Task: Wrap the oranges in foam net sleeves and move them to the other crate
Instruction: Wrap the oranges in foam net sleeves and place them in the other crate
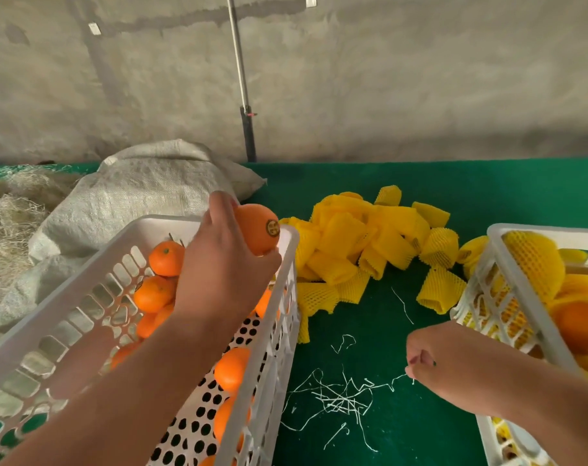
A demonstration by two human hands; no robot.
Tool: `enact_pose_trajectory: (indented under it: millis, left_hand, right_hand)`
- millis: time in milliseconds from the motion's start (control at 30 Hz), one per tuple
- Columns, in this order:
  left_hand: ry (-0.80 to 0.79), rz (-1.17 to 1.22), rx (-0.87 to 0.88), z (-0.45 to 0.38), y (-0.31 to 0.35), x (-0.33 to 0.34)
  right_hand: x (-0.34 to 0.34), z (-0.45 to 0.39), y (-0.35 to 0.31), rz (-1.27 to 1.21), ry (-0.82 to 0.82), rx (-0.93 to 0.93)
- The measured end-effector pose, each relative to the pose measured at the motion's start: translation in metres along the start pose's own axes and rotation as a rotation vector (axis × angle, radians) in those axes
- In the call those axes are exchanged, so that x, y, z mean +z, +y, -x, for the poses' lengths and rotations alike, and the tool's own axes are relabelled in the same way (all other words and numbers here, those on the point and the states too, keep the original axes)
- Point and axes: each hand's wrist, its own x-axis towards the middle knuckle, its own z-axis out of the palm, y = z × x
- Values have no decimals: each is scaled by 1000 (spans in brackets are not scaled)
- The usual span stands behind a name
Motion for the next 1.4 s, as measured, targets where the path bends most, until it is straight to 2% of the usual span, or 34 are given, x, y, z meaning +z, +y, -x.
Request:
enact_pose_trajectory:
  millis: [67,167,267,400,467,533,733,867,1033,1200,1300,1400]
  left_hand:
    - [-35,155,83,12,27,-7]
    - [-210,197,251,36,53,-8]
    - [-491,70,425,60,62,7]
    - [-967,-236,554,79,60,38]
    - [-1169,-363,557,79,60,47]
    - [-1274,-397,499,75,58,51]
    - [-1227,-399,376,70,50,50]
    - [-1299,-429,341,64,54,52]
    - [-1294,-417,339,61,60,52]
    - [-1267,-409,372,61,58,61]
    - [-1264,-414,374,63,54,68]
    - [-1269,-395,361,63,54,66]
  right_hand:
    - [1,1,1,9,-1,0]
    - [1,0,1,35,0,-6]
    - [2,-3,2,74,17,-7]
    - [2,-5,2,55,19,-13]
    - [1,-2,1,43,40,-20]
    - [-2,2,-2,34,75,-25]
    - [-12,-16,-21,-67,85,8]
    - [-48,-81,-30,-173,249,-5]
    - [-75,-179,-44,-388,346,-10]
    - [-61,-238,-44,-518,203,57]
    - [-54,-246,-39,-486,173,65]
    - [-53,-235,-38,-382,281,18]
